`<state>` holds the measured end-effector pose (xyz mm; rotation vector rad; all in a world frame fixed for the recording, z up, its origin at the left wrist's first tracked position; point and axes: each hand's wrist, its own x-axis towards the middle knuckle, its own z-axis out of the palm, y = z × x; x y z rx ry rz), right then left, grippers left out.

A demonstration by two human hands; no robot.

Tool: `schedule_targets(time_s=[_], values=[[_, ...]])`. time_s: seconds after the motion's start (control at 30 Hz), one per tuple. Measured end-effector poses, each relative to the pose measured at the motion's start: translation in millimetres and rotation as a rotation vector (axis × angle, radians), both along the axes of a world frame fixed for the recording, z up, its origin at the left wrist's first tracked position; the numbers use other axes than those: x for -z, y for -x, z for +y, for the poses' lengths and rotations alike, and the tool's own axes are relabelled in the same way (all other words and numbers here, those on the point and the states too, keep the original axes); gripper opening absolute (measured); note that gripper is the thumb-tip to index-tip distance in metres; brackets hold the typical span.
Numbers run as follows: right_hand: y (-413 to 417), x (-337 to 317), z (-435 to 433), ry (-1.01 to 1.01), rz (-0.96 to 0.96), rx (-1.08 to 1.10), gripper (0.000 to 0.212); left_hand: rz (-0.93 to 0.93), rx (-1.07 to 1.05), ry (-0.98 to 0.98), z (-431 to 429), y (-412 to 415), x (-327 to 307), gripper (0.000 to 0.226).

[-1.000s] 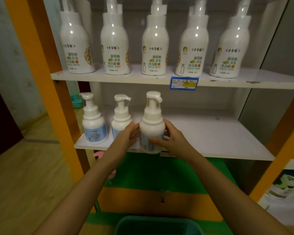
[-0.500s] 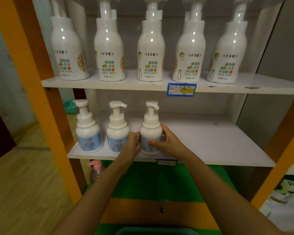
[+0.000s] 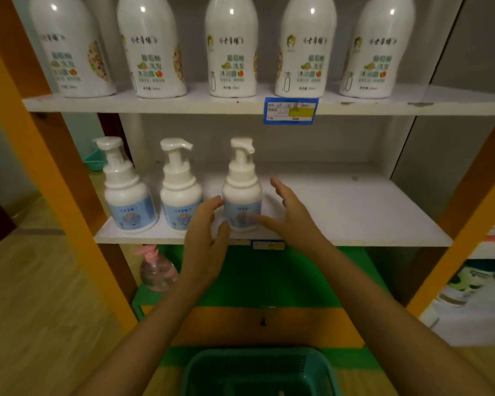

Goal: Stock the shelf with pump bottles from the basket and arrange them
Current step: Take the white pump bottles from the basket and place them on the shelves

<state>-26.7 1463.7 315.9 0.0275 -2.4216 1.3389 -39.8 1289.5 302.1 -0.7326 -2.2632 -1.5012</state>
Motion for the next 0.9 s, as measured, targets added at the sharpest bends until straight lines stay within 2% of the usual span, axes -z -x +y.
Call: schedule_targets(time_s=[0.07, 0.13, 0.2, 0.27, 0.4, 0.5, 0.63, 0.73, 0.8, 0.9], values=[[-26, 10, 7, -0.069, 0.147, 0.058, 0.052, 0.111, 0.034, -0.021, -3, -19, 12, 0.032], [-52, 26, 13, -0.100, 0.199, 0.074, 0.035, 0.076, 0.121, 0.023, 0, -31, 30, 0.027], [-74, 50, 19, -0.099, 0.181, 0.051, 0.026, -0.006, 0.200, 0.099, 5, -40, 51, 0.028], [-93, 79, 26, -0.093, 0.077, 0.024, 0.021, -0.093, 0.272, 0.197, 7, -49, 78, 0.031], [-123, 148, 42, -0.124, -0.176, 0.001, 0.026, -0.215, 0.384, 0.438, 10, -56, 147, 0.037], [-143, 205, 52, -0.152, -0.375, 0.010, 0.035, -0.323, 0.457, 0.669, 14, -61, 203, 0.052], [-169, 280, 60, -0.239, -0.662, 0.002, 0.043, -0.537, 0.603, 0.823, 17, -74, 269, 0.073], [-191, 327, 63, -0.216, -0.835, -0.042, 0.057, -0.646, 0.648, 0.794, 16, -88, 305, 0.079], [-202, 349, 60, -0.125, -0.826, -0.024, 0.059, -0.709, 0.620, 0.731, 16, -96, 322, 0.079], [-206, 366, 49, -0.022, -0.713, 0.130, 0.049, -0.711, 0.511, 0.657, 17, -104, 339, 0.073]])
